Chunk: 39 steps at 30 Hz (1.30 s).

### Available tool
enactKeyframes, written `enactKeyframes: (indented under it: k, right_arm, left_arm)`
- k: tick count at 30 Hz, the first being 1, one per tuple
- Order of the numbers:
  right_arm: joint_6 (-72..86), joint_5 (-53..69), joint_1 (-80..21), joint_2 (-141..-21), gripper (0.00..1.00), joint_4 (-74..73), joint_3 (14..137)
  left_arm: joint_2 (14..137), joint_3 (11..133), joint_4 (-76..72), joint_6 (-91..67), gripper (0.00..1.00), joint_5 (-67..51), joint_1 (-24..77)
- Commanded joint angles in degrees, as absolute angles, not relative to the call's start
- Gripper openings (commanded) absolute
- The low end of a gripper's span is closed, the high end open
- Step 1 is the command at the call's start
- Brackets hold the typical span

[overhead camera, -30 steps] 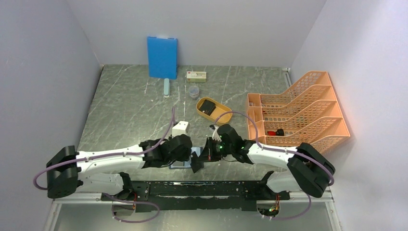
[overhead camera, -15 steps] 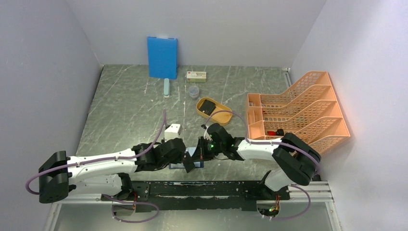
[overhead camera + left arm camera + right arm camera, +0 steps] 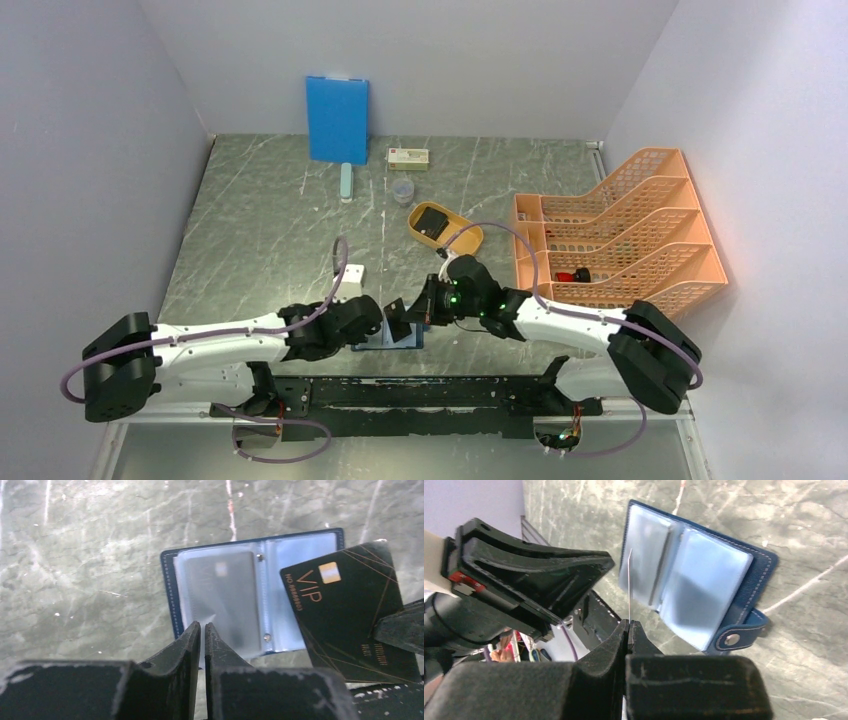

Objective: Put the credit cards into the card holder
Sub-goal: Turn over the card slot in the card holder, then insert the credit card into the card holder.

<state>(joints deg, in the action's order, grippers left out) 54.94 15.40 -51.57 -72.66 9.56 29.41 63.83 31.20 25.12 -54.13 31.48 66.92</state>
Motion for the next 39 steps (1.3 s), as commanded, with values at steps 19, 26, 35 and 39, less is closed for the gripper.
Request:
enactKeyframes:
  k: [19,26,35,39]
  right_arm:
    - [58.07,17.33,-50.98,-82.40,0.00,18.80,26.95]
    - [58.27,17.87,-50.98,-83.44,0.00,19.57,26.98]
    - [59.47,18.59,-50.97,-85.50,0.00,22.41,26.50]
    - [60.11,16.52,-50.98,-84.98,0.00,23.35,25.74]
  left_arm:
    - [59.53,24.11,25.76,-58.53,0.07,30.34,61.29]
    - [60.22,23.80,24.91,-58.32,0.06,29.77,61.17]
    - [61.93,23.59,23.50,-57.88,0.05,28.45,61.14]
    - [62.22,23.62,23.50,-57.78,0.05,28.34,61.13]
